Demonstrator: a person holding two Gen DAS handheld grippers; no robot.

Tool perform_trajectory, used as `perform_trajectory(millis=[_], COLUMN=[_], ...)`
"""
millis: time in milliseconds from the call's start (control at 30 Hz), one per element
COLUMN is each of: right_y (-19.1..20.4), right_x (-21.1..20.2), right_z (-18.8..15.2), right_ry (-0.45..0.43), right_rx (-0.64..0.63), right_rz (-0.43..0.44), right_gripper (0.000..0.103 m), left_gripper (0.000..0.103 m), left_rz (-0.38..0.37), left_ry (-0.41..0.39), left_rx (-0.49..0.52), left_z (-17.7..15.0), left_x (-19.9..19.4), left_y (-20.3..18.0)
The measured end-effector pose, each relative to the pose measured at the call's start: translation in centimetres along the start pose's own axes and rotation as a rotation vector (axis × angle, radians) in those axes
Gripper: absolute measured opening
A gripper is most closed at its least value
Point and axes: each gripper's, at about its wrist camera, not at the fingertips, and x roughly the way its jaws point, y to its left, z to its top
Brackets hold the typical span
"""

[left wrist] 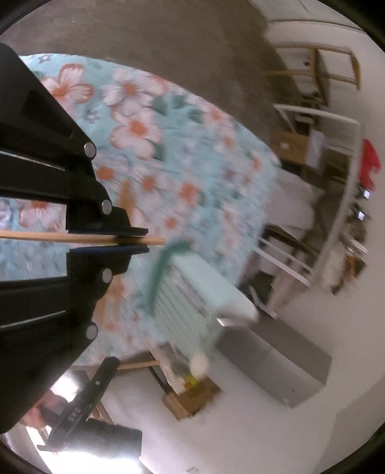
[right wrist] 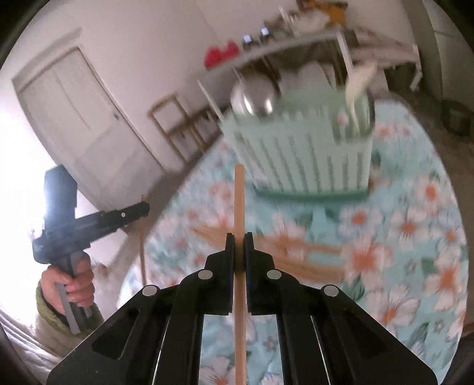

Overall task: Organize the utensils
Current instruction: 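Lift the chopstick with the left tool toward the basket while the right tool holds its chopstick, then lower the chopstick into the green basket and open the left tool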

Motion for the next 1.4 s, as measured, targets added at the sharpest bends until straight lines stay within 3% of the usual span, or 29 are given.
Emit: perform_trajectory(millis=[200,433,633,1033,1300,1400], right_y=[1.0,0.2,-0.5,-2.8,-2.9,-2.8], right_x=[-1.6,-2.6,-3.4,-4.4,-4.3,-4.3], right_z=[1.5,1.5,1.1,0.6,0.7,0.8], right_ry=[-0.083,-0.115,-0.138,-0.159,-0.157,-0.157], right_rx=[-0.019,0.006,0.032,0.102,0.101,0.100], right_rz=[0.028,0.042,0.030,-0.011,-0.017,-0.018], right_gripper=[0.005,0.005,0.005,0.005,0.005,0.005], left_gripper=[0.005,0.005,0.005,0.005,0.005,0.005], left_rz=[-0.043,-0.058,-0.095,-0.265,-0.169,-0.189], left_ry=[0.014,-0.020,-0.111,-0.363,-0.426,-0.402], left_rx=[-0.037,0.010,0.093,0.238,0.289,0.244], left_z=[0.8,1.2,3.4,12.5,15.9,16.8], left_x=[-0.1,-1.0,-2.4,-2.5,2.6,3.6], left_y=[-0.2,-2.2,-5.2,-14.0,-16.8,-16.2])
